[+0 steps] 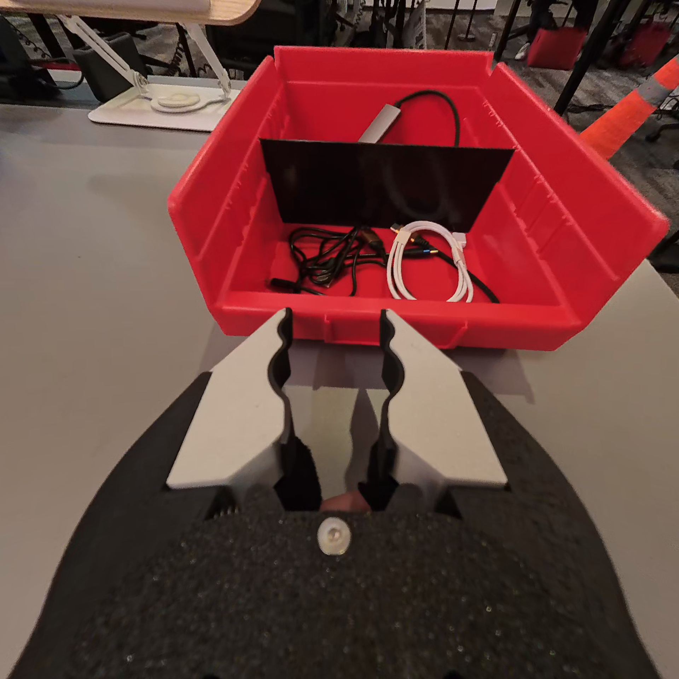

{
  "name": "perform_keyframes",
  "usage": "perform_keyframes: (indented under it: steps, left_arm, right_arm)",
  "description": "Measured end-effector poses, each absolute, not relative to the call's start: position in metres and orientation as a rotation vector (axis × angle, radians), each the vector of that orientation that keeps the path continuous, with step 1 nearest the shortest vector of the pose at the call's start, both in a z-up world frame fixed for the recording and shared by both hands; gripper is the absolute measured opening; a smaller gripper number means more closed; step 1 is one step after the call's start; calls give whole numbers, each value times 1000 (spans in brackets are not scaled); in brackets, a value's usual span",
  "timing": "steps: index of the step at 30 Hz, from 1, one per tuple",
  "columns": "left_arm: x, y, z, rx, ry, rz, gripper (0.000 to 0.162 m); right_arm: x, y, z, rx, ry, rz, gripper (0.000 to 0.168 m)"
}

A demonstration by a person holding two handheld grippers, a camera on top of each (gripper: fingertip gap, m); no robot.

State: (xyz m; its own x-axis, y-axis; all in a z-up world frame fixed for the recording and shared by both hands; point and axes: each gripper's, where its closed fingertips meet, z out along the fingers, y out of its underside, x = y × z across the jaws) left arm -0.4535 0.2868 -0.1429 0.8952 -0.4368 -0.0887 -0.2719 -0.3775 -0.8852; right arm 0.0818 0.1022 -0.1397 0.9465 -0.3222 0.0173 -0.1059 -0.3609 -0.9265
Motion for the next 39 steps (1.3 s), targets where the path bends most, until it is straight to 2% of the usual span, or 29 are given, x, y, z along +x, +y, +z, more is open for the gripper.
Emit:
perform_keyframes:
  steps: [14, 20, 23, 28, 36, 37, 38, 39]
  left_arm:
    - [-454, 288, -149, -2037, 480, -252, 50]
    - [-450, 289, -148, -2017, 511, -212, 49]
    - [-443, 288, -146, -1992, 551, -196, 50]
    - [-426, 280, -139, -1912, 659, -171, 53]
    - [-361, 256, -127, -1779, 850, -272, 61]
    - [-347, 248, -126, -1757, 882, -288, 61]
    - [-331, 238, -125, -1738, 920, -320, 61]
    - [-312, 226, -124, -1717, 960, -368, 62]
  right_arm:
    - [81, 101, -132, -1903, 300, -242, 46]
    - [25, 119, -80, -1639, 156, -68, 50]
    - [4, 148, -102, -1761, 165, -33, 65]
    - [-18, 168, -110, -1808, 79, -97, 82]
    - [-96, 129, -111, -1824, -160, 118, 81]
    - [-111, 120, -113, -1826, -243, 142, 75]
    - [-122, 112, -111, -1811, -295, 142, 62]
    - [-124, 106, -105, -1779, -292, 121, 61]
